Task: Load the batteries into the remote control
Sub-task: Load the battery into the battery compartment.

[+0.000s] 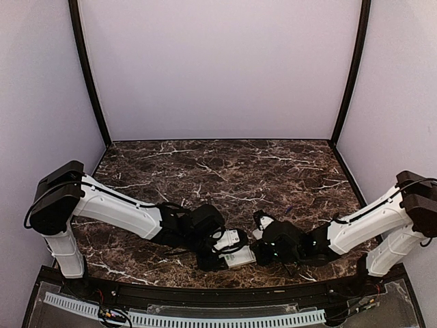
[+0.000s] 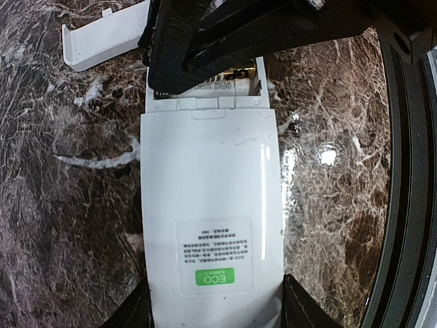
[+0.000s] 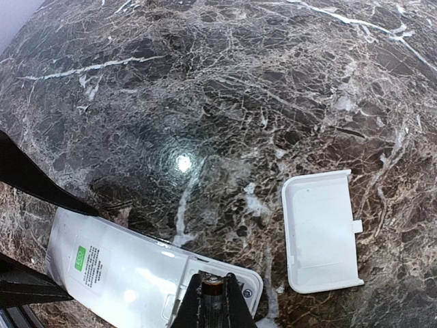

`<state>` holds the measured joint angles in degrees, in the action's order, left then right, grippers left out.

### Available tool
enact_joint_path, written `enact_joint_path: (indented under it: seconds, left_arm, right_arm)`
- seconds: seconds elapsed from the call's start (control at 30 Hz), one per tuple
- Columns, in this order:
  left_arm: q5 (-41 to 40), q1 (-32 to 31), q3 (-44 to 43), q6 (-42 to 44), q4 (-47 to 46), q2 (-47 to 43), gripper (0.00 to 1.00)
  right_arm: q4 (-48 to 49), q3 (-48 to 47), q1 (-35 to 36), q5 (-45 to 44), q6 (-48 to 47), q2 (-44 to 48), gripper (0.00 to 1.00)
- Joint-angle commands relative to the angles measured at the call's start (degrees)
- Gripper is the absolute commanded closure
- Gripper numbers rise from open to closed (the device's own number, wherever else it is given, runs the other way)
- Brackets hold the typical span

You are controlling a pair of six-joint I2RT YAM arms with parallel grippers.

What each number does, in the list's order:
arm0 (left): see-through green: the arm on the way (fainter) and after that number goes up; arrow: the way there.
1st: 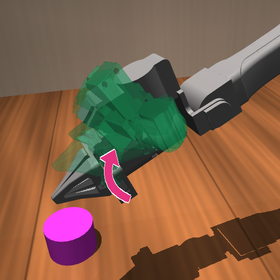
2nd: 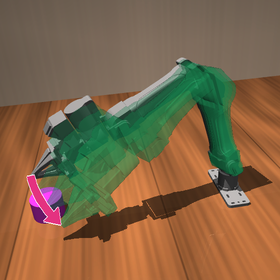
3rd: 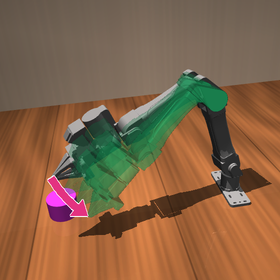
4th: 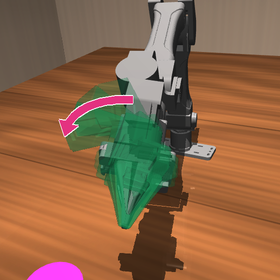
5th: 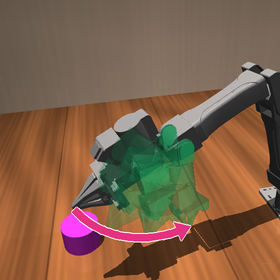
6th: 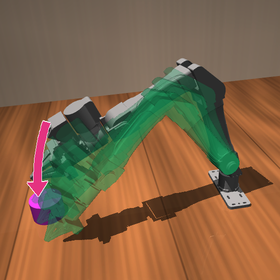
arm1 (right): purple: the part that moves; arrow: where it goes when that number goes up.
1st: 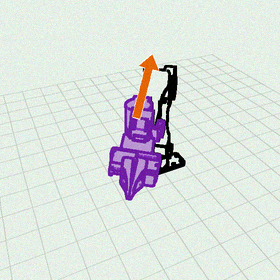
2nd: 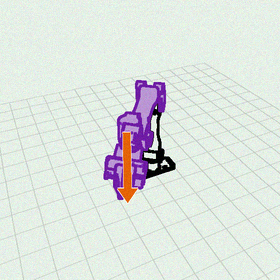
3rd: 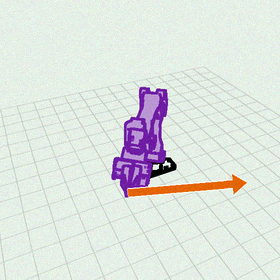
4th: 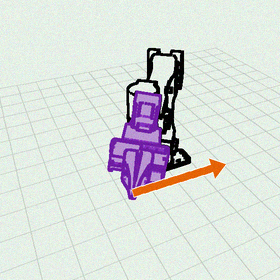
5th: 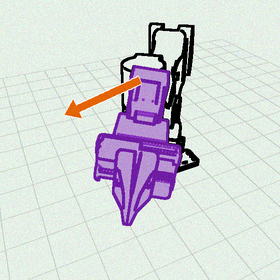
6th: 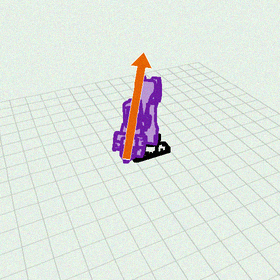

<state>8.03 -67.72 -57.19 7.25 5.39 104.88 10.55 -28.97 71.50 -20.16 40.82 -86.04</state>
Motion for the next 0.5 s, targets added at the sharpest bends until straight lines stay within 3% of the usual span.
enact_joint_path:
  seconds: [0.0,0.47]
  left_arm:
    - [-1.1,-0.3,3.0,-1.7,8.2,0.9,0.92]
    - [-1.3,-0.3,3.1,-1.8,8.1,0.9,0.92]
  right_arm:
    - [-13.8,1.3,1.0,-1.6,2.3,-0.5,1.00]
    - [-21.4,-2.7,2.9,-4.3,4.8,-3.8,1.00]
